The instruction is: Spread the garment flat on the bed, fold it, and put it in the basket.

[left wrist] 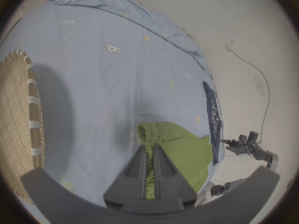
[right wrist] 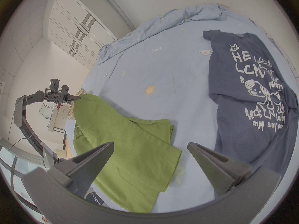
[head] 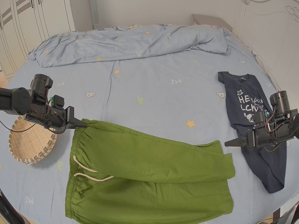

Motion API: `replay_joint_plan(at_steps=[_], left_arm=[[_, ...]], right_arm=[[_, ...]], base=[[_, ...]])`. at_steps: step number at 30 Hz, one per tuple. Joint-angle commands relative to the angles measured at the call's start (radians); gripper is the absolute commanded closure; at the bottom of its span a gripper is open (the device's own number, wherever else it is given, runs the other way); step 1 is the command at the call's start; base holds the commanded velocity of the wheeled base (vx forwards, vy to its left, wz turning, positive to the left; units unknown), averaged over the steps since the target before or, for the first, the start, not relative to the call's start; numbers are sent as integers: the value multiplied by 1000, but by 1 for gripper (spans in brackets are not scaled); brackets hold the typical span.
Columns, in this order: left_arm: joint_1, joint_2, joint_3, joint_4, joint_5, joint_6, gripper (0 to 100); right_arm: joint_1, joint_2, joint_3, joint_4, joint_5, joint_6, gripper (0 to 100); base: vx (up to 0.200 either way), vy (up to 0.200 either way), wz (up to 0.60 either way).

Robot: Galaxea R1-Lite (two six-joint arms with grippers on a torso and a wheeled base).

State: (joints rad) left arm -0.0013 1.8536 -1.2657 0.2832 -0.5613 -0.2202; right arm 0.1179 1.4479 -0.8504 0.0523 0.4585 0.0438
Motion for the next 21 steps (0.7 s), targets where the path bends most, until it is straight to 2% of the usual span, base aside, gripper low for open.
replay_joint_plan(at_steps=[1, 6, 11, 21], left_arm=[[-5, 16, 9, -1, 1, 2, 100], [-42, 45, 31, -2, 8, 19, 100], [-46, 61, 42, -2, 9, 53, 100], [-14, 61, 28, -2, 9, 53, 100]], right_arm=[[-3, 28, 19, 1, 17, 1, 0], [-30, 34, 68, 1, 23, 2, 0], [-83, 49, 87, 3, 104, 2, 0], [-76, 143, 90, 0, 111, 1, 0]], base=[[0, 0, 0], [0, 0, 0], [0, 0, 0], [0, 0, 0]])
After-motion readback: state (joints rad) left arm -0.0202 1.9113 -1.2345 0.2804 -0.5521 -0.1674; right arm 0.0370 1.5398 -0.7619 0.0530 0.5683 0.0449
